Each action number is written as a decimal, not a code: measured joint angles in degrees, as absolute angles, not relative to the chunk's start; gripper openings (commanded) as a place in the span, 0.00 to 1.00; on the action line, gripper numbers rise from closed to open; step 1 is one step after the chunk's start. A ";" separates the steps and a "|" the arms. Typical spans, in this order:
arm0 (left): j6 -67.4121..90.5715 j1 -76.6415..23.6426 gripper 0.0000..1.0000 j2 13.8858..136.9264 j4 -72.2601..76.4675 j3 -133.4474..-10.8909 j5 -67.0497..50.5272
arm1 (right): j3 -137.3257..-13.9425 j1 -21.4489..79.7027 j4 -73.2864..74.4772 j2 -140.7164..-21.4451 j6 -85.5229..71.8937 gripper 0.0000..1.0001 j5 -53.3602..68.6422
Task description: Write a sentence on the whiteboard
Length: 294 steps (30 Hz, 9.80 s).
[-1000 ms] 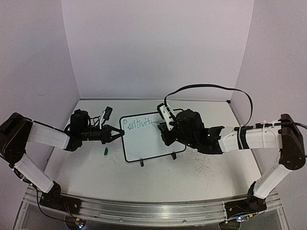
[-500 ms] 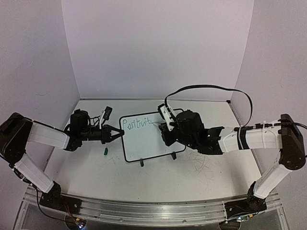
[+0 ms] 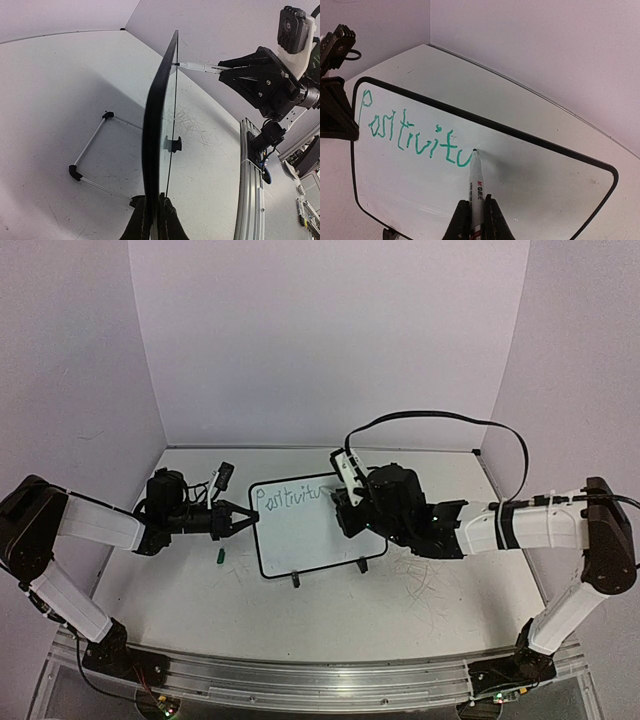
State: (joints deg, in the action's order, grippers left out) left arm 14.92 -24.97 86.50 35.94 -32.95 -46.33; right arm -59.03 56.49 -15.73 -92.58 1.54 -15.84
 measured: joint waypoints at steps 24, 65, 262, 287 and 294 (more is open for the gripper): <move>14.92 -24.97 0.00 86.50 35.92 -32.95 -46.30 | -58.82 56.51 -15.36 -92.66 -0.38 0.00 -15.06; 14.80 -24.94 0.00 86.50 35.87 -32.95 -46.27 | -58.59 57.96 -13.36 -93.70 -2.80 0.00 -12.14; 13.65 -25.15 0.00 85.97 35.53 -32.86 -45.01 | -53.45 52.75 -14.39 -86.33 1.97 0.00 -12.35; 13.76 -25.12 0.00 85.89 34.92 -32.86 -44.82 | -54.02 53.04 -15.30 -88.09 1.47 0.00 -13.02; 13.72 -25.12 0.00 85.89 34.93 -32.86 -44.84 | -53.60 53.54 -14.86 -88.09 -0.03 0.00 -12.97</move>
